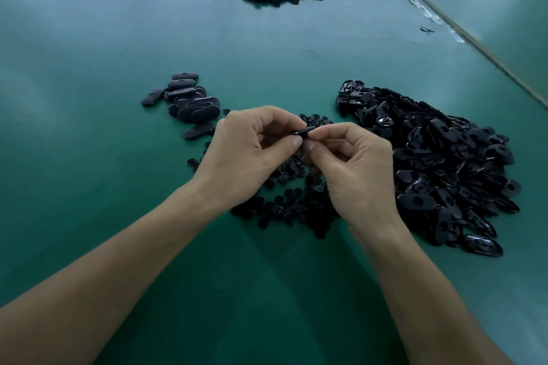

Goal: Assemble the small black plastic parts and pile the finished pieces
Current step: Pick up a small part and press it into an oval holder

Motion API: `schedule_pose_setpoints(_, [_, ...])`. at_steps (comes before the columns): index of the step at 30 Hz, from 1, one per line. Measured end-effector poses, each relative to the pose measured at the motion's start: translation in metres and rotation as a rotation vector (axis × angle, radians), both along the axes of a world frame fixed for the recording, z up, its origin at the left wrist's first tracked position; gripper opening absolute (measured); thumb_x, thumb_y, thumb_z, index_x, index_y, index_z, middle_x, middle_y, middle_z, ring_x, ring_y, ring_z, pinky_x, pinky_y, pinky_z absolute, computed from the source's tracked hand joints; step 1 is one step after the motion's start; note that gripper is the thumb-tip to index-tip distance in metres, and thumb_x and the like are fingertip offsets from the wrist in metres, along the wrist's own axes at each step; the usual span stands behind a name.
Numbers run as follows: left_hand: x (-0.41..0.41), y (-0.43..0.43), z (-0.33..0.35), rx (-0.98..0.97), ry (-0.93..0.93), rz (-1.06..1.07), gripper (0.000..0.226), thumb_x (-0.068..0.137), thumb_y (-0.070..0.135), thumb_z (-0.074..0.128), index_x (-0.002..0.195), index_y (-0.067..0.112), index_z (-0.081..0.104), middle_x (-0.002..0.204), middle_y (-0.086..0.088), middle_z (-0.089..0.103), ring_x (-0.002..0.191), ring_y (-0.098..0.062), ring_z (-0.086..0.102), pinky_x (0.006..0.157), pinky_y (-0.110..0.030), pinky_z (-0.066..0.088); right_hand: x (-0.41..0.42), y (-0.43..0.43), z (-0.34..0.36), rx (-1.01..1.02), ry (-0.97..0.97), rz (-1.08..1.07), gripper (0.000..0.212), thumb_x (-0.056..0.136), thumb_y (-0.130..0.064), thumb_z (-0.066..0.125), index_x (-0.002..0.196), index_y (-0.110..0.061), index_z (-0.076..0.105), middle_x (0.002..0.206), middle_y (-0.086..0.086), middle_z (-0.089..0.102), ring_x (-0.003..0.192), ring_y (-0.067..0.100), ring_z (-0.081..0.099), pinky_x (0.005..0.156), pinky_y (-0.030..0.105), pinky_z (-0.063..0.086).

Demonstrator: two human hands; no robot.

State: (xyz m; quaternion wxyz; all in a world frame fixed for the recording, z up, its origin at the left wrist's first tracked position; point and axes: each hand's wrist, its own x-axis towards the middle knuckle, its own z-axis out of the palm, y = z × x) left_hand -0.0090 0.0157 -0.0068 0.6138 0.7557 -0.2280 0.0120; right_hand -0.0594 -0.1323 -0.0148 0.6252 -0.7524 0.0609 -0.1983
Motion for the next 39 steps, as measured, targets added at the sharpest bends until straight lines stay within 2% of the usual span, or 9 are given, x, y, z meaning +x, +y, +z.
schedule_pose_setpoints(3, [0.0, 0.0, 0.0, 0.02, -0.008, 0.01, 0.018, 0.08, 0.021, 0.069, 0.09, 0.035, 0.072, 0.081, 0.015, 0.075, 0.074, -0.003, 0.07, 0.077, -0.024, 0.057, 0.001, 0.001, -0.002, -0.015, -0.016, 0.004, 0.011, 0.083, -0.012, 0.075, 0.082, -0.024, 0.074, 0.077, -0.001, 0.075, 0.074, 0.017, 0.072, 0.078, 0.042, 0.06])
schedule_pose_setpoints(11, [0.002, 0.004, 0.0, 0.095, -0.074, 0.061, 0.019, 0.082, 0.016, 0.074, 0.09, 0.033, 0.075, 0.079, 0.012, 0.076, 0.073, -0.003, 0.072, 0.074, -0.021, 0.057, 0.003, 0.0, -0.002, -0.056, 0.0, 0.035, 0.018, 0.086, -0.007, 0.074, 0.083, -0.024, 0.071, 0.079, -0.003, 0.074, 0.075, 0.014, 0.07, 0.078, 0.037, 0.059])
schedule_pose_setpoints(15, [0.002, 0.003, 0.0, 0.054, -0.041, 0.057, 0.017, 0.079, 0.021, 0.073, 0.089, 0.035, 0.074, 0.079, 0.011, 0.076, 0.073, -0.004, 0.072, 0.074, -0.022, 0.057, 0.003, -0.001, -0.001, -0.073, 0.002, 0.035, 0.013, 0.085, -0.012, 0.075, 0.082, -0.025, 0.071, 0.078, -0.004, 0.074, 0.074, 0.014, 0.071, 0.076, 0.036, 0.058])
schedule_pose_setpoints(20, [0.002, 0.001, -0.001, 0.026, -0.013, 0.065, 0.016, 0.078, 0.022, 0.073, 0.086, 0.036, 0.074, 0.078, 0.012, 0.076, 0.072, -0.005, 0.072, 0.073, -0.023, 0.057, 0.003, 0.0, -0.001, -0.089, 0.006, 0.003, 0.011, 0.084, -0.014, 0.073, 0.082, -0.025, 0.07, 0.077, -0.004, 0.074, 0.074, 0.016, 0.071, 0.079, 0.044, 0.059])
schedule_pose_setpoints(24, [0.0, 0.001, 0.0, 0.02, 0.004, 0.055, 0.016, 0.077, 0.022, 0.073, 0.087, 0.033, 0.074, 0.079, 0.009, 0.077, 0.074, -0.008, 0.073, 0.076, -0.026, 0.058, 0.001, 0.001, 0.001, -0.123, -0.004, -0.009, 0.015, 0.086, -0.011, 0.074, 0.081, -0.025, 0.07, 0.075, -0.007, 0.073, 0.071, 0.012, 0.07, 0.075, 0.037, 0.058])
schedule_pose_setpoints(27, [-0.001, 0.002, 0.002, 0.027, -0.01, 0.047, 0.016, 0.078, 0.019, 0.071, 0.088, 0.032, 0.074, 0.08, 0.009, 0.077, 0.074, -0.006, 0.072, 0.075, -0.023, 0.057, 0.001, 0.002, 0.002, -0.158, -0.017, -0.013, 0.02, 0.086, -0.009, 0.075, 0.08, -0.028, 0.071, 0.074, -0.01, 0.073, 0.07, 0.009, 0.07, 0.074, 0.032, 0.058])
schedule_pose_setpoints(30, [-0.001, 0.002, 0.003, 0.038, -0.013, 0.038, 0.016, 0.079, 0.019, 0.07, 0.089, 0.03, 0.074, 0.082, 0.009, 0.077, 0.076, -0.006, 0.073, 0.075, -0.022, 0.057, 0.0, 0.003, 0.001, -0.132, -0.029, -0.018, 0.019, 0.086, -0.008, 0.075, 0.083, -0.027, 0.073, 0.076, -0.008, 0.075, 0.072, 0.01, 0.072, 0.075, 0.034, 0.059])
schedule_pose_setpoints(39, [0.002, 0.006, -0.002, 0.06, -0.029, 0.076, 0.015, 0.077, 0.022, 0.072, 0.087, 0.033, 0.069, 0.082, 0.004, 0.075, 0.078, -0.014, 0.072, 0.077, -0.032, 0.06, -0.001, 0.009, 0.001, -0.03, 0.007, 0.045, 0.017, 0.084, -0.013, 0.072, 0.093, -0.025, 0.08, 0.087, -0.009, 0.078, 0.086, 0.012, 0.074, 0.085, 0.037, 0.059])
